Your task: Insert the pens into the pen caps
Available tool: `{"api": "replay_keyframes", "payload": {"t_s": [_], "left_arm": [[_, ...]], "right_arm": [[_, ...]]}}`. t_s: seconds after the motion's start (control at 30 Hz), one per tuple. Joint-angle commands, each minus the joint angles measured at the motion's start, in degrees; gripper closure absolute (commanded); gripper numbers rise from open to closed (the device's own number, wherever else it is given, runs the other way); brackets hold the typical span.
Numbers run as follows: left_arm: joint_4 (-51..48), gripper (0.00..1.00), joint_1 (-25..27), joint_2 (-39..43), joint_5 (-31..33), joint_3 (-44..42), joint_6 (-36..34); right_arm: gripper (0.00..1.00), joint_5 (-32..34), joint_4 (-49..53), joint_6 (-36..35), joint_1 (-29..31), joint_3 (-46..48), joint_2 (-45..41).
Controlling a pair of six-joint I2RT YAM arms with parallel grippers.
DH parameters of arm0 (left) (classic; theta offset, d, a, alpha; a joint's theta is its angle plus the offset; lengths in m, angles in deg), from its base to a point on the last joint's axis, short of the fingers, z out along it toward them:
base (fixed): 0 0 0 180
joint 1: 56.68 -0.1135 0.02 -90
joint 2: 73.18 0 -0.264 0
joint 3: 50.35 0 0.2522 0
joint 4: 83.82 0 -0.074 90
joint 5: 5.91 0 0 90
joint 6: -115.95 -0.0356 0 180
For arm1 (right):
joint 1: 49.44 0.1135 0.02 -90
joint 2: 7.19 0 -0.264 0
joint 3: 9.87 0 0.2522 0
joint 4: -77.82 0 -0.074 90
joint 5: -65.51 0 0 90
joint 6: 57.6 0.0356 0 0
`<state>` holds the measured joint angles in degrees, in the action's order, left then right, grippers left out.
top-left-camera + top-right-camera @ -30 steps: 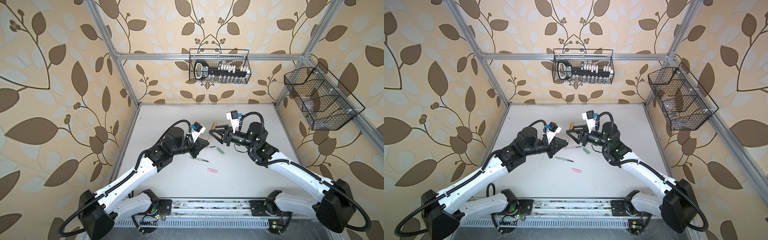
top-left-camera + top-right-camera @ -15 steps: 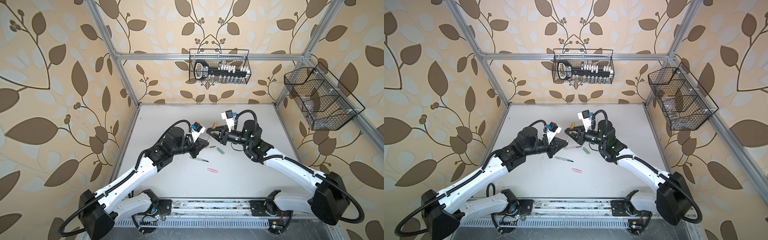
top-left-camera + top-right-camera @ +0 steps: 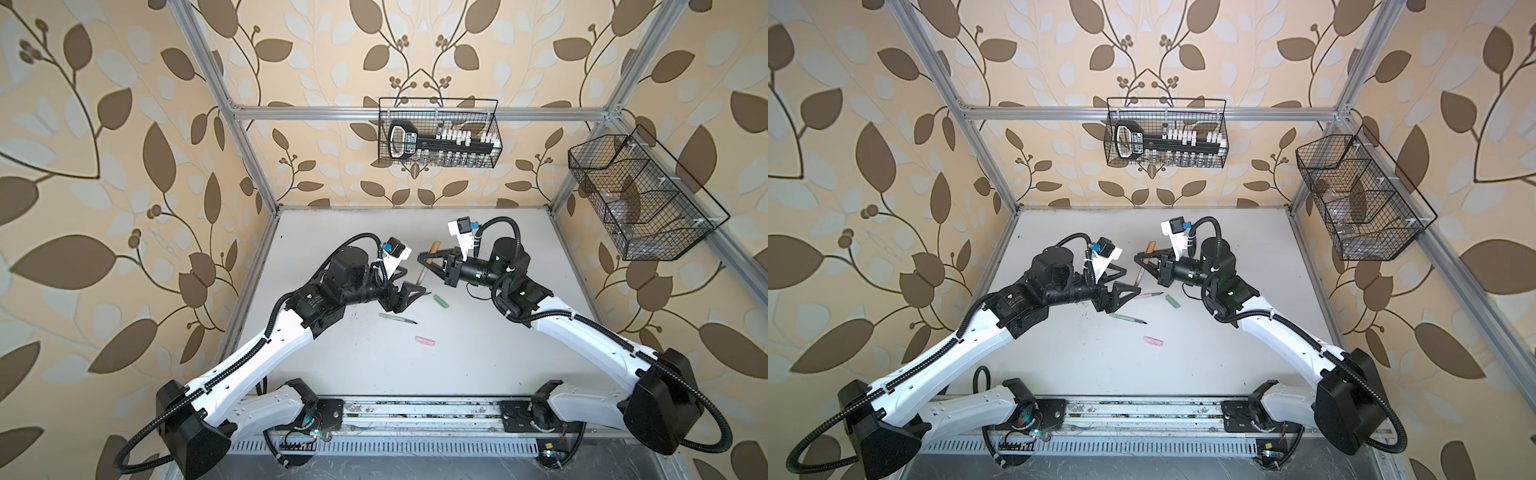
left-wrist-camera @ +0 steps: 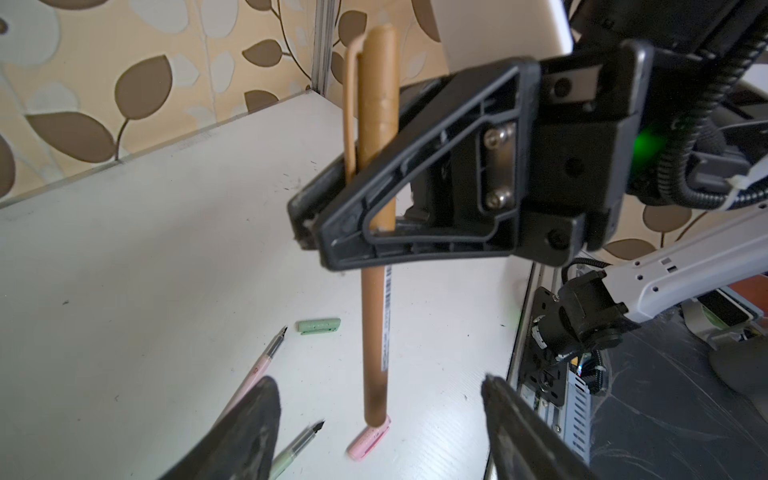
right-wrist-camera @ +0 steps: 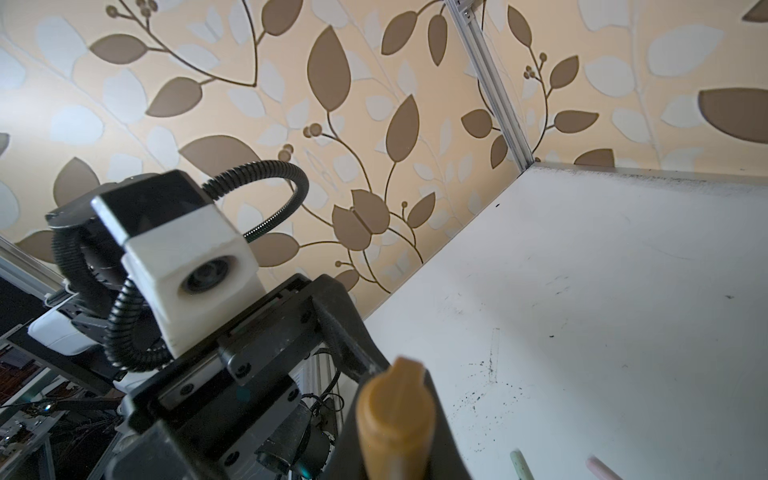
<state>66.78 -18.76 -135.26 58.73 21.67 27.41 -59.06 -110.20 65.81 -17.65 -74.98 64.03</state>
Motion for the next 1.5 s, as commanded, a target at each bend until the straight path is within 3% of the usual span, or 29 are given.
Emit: {"api": "replay_keyframes", "payload": {"t_s": [0.0, 0.13, 0.6, 0.9, 1.03, 1.23, 1.47], "left_arm": [[-1.9, 0.22, 0.1, -2.4, -5.2, 3.8, -1.2], [-1.9, 0.25, 0.0, -5.0, -8.3, 4.9, -1.3], [-1.0, 0.5, -0.1, -6.4, -9.8, 5.7, -0.8], [-1.4, 0.5, -0.1, -8.4, -11.3, 6.4, -0.7], [-1.5, 0.66, -0.1, -8.7, -10.9, 6.5, -0.7], [-1.3, 0.67, -0.2, -8.2, -9.4, 6.2, -0.8], [-1.1, 0.78, -0.3, -8.7, -8.3, 6.4, -0.8]], "right_arm": [[1.0, -1.2, -0.6, 0.4, -0.2, 1.4, -2.1], [1.0, -1.3, -1.1, 0.5, -0.2, 2.1, -3.3], [1.0, -0.6, -1.8, -0.1, -0.2, 4.0, -5.0], [1.0, 0.3, -1.7, -0.8, -0.2, 3.9, -5.4], [1.0, 0.2, -1.9, -0.8, -0.2, 3.8, -5.1], [1.0, 0.3, -1.2, -1.3, -0.1, 4.0, -5.3], [1.0, 0.5, -0.4, -2.4, 0.3, 4.5, -6.3]]}}
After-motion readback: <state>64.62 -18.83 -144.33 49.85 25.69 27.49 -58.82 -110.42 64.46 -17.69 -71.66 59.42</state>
